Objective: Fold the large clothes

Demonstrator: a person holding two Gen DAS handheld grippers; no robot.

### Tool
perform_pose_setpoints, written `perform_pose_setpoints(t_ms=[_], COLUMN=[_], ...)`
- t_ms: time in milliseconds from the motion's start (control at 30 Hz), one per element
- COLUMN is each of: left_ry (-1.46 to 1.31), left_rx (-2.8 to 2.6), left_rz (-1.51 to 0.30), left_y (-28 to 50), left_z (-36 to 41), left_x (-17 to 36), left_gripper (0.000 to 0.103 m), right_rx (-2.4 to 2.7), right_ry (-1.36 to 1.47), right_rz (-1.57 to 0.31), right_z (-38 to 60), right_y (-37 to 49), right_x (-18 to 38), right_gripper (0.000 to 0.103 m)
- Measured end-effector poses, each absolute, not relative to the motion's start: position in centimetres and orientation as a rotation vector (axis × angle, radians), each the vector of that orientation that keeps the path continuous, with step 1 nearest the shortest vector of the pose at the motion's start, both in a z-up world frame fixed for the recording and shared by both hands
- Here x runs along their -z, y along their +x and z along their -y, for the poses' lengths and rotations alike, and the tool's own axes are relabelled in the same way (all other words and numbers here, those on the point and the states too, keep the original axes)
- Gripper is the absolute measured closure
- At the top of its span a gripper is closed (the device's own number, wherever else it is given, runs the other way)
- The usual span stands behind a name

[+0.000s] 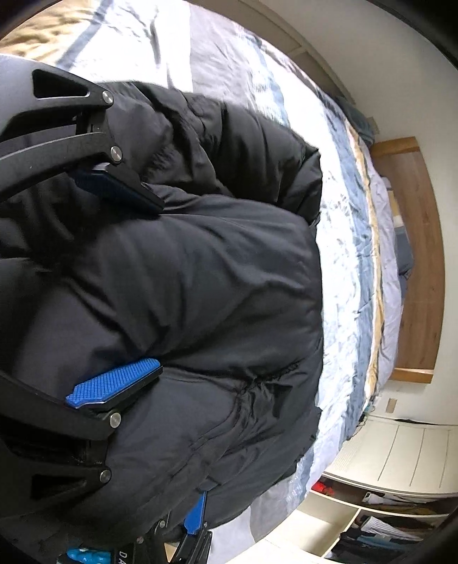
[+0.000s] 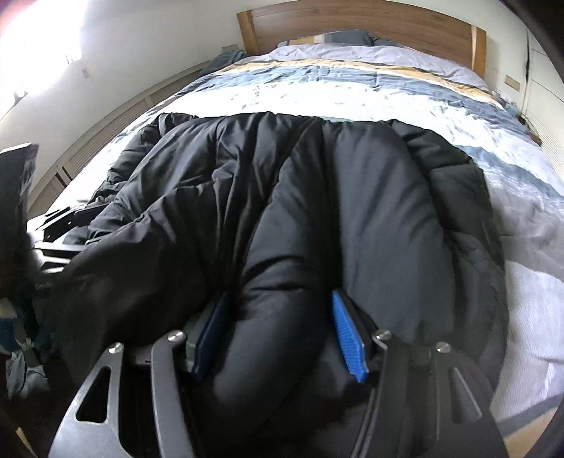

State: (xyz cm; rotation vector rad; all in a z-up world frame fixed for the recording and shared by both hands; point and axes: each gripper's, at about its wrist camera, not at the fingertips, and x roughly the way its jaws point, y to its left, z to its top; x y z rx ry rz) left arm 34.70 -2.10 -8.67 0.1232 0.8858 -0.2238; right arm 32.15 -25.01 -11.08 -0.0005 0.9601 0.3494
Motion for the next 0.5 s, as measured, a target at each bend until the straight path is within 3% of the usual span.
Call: perform_pose_setpoints(t_ms=[500], left_ry=[0.145], left_rx=[0.262], left_rz=[-0.730], left_y=[24.8], left_z=[2.8], left_x=[2.0], left_gripper=[0.018], right_rx=[-0.281], right_ry=[0.083], right_rz=[-0.874], right_z=[26.0], right_y=[22.5], right_x=[5.4], right_gripper=[0.045])
